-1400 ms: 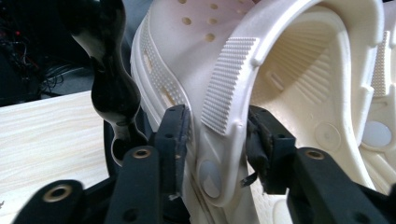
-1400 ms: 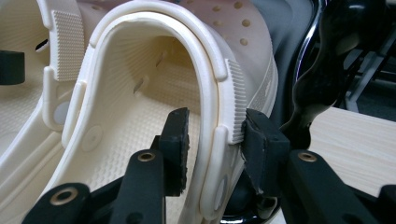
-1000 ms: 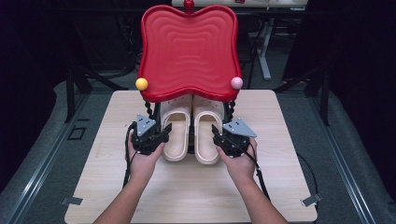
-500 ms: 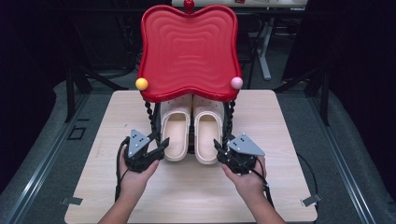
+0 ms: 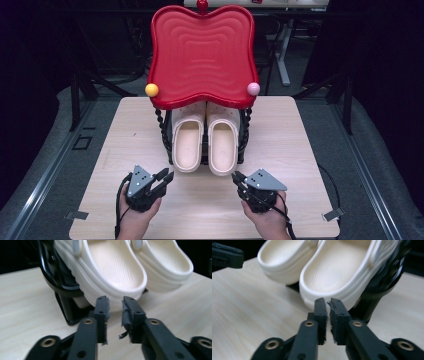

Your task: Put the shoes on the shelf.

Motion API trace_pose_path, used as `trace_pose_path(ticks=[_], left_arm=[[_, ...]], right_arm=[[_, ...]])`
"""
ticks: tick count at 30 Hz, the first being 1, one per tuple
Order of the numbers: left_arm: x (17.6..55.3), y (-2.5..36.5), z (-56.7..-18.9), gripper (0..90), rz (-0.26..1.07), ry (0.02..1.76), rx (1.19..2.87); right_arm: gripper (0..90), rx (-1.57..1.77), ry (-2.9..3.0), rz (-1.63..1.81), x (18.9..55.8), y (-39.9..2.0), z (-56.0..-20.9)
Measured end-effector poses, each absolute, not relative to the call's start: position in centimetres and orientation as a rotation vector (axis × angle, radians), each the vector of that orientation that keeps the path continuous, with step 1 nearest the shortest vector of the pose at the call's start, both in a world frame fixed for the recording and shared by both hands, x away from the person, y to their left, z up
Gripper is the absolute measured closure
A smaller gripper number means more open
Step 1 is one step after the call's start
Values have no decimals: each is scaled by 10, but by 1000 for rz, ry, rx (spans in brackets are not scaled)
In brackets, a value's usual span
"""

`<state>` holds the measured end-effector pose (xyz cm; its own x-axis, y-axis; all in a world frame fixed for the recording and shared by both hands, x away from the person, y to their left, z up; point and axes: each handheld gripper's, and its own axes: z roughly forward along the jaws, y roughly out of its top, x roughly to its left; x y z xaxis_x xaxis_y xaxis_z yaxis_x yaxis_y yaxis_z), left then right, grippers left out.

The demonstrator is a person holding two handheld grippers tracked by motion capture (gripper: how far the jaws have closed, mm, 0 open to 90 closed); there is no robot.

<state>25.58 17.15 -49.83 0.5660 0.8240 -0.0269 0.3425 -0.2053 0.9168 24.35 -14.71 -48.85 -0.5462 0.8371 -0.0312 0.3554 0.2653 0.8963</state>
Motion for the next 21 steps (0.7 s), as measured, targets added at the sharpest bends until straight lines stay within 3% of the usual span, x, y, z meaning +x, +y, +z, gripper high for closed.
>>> trace_pose_path(ticks=[9, 21], left_arm=[[261, 165, -515, 892, 520, 983, 1837], [268, 152, -517, 900, 491, 953, 1867]], right_arm=[[900, 1085, 2109, 1211, 250, -139, -509], [900, 1111, 2117, 1221, 258, -134, -515]])
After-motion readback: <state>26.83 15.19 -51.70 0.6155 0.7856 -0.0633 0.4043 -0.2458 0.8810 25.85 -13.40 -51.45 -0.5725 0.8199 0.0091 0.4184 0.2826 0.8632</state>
